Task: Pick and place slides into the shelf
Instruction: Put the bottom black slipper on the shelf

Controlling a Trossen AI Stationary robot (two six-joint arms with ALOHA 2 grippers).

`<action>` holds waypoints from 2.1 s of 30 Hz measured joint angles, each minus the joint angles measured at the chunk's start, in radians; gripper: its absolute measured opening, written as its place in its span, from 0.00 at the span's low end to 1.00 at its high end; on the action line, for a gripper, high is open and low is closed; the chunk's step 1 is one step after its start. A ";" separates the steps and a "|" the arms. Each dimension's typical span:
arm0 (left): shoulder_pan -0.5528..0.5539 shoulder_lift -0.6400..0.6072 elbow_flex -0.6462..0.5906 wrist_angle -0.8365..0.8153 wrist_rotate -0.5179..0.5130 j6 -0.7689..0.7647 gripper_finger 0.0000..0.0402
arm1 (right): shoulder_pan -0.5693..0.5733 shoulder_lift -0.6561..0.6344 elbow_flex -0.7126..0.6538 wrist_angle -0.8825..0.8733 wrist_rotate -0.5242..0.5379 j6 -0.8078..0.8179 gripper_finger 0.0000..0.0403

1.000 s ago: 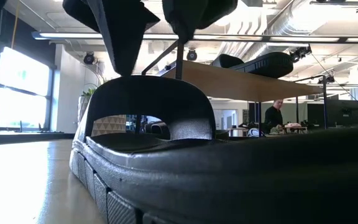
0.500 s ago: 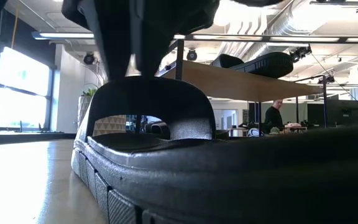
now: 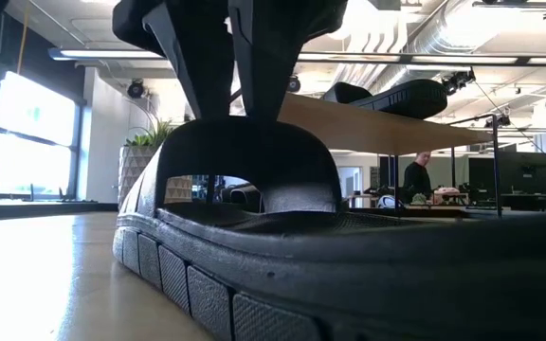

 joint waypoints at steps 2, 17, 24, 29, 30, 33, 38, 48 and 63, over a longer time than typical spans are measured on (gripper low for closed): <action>-0.001 0.000 0.000 -0.016 -0.026 0.000 0.37 | 0.000 0.000 0.000 0.000 0.000 0.000 0.38; -0.008 0.002 -0.002 -0.164 -0.211 0.065 0.37 | 0.000 0.000 0.000 0.000 0.024 0.000 0.38; -0.014 0.002 -0.092 -0.165 -0.201 0.071 0.37 | 0.000 0.000 0.000 0.000 0.024 0.000 0.38; -0.029 0.000 -0.160 -0.165 -0.202 0.056 0.37 | 0.000 0.000 0.000 0.000 0.024 0.002 0.38; -0.031 0.001 -0.169 -0.165 -0.202 0.053 0.37 | 0.000 0.000 0.000 0.000 0.024 0.002 0.38; -0.035 0.000 -0.174 -0.164 -0.203 0.049 0.37 | 0.000 0.000 0.000 0.000 0.024 0.003 0.38; -0.035 0.000 -0.174 -0.165 -0.199 0.033 0.33 | 0.000 0.000 0.000 0.000 0.024 0.003 0.38; -0.032 0.001 -0.175 -0.160 -0.190 -0.022 0.26 | 0.000 0.000 0.000 0.000 0.024 0.001 0.38; -0.032 0.004 -0.167 -0.170 -0.140 -0.089 0.04 | 0.000 0.000 0.000 0.000 0.025 -0.010 0.38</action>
